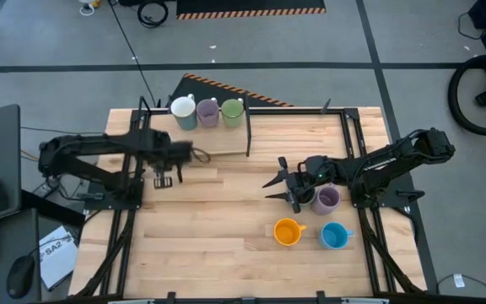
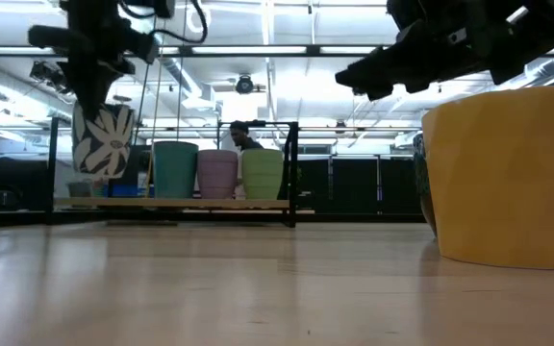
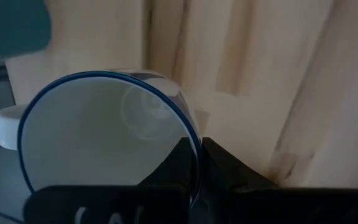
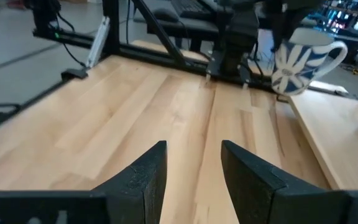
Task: Place coffee mugs
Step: Put the blue patterned mug on the shelf
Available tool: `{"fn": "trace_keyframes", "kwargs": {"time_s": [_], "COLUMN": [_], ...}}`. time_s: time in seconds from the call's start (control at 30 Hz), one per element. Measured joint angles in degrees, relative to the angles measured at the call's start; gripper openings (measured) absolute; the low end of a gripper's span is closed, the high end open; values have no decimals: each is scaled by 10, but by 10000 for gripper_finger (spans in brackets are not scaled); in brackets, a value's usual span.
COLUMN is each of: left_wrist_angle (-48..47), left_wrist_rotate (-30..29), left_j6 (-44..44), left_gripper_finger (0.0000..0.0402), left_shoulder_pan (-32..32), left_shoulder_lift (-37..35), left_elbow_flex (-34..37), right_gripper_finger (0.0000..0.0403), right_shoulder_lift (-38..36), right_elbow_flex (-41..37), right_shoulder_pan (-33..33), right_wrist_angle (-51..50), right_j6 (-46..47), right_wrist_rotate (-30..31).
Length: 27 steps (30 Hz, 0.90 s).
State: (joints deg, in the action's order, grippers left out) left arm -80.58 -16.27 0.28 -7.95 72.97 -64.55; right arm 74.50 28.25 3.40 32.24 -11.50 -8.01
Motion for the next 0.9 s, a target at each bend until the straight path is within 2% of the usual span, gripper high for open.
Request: {"fn": "trace_keyframes", "kwargs": {"time_s": [0.2, 0.43, 0.53, 0.7, 0.9], "left_wrist_angle": [12, 49, 61, 79, 135], "left_wrist_rotate": [0, 21, 21, 23, 34], "left_j6": [88, 197, 228, 268, 339], "left_gripper_finger": [25, 25, 25, 25, 25], "left_shoulder_pan": [-117, -207, -247, -315, -384], "left_shoulder_lift": [0, 0, 0, 0, 0], "left_elbow_flex": [0, 0, 0, 0, 0], "right_gripper_finger": [158, 158, 158, 158, 158], "right_shoulder_lift": [-1, -2, -2, -1, 0], "right_elbow_flex": [0, 0, 0, 0, 7], "right_shoulder_pan": [-12, -48, -69, -109, -165], "right_wrist_angle": [-6, 36, 48, 50, 56], "right_j6": [-5, -47, -53, -60, -93], "right_wrist_rotate": [14, 10, -10, -78, -101]}}
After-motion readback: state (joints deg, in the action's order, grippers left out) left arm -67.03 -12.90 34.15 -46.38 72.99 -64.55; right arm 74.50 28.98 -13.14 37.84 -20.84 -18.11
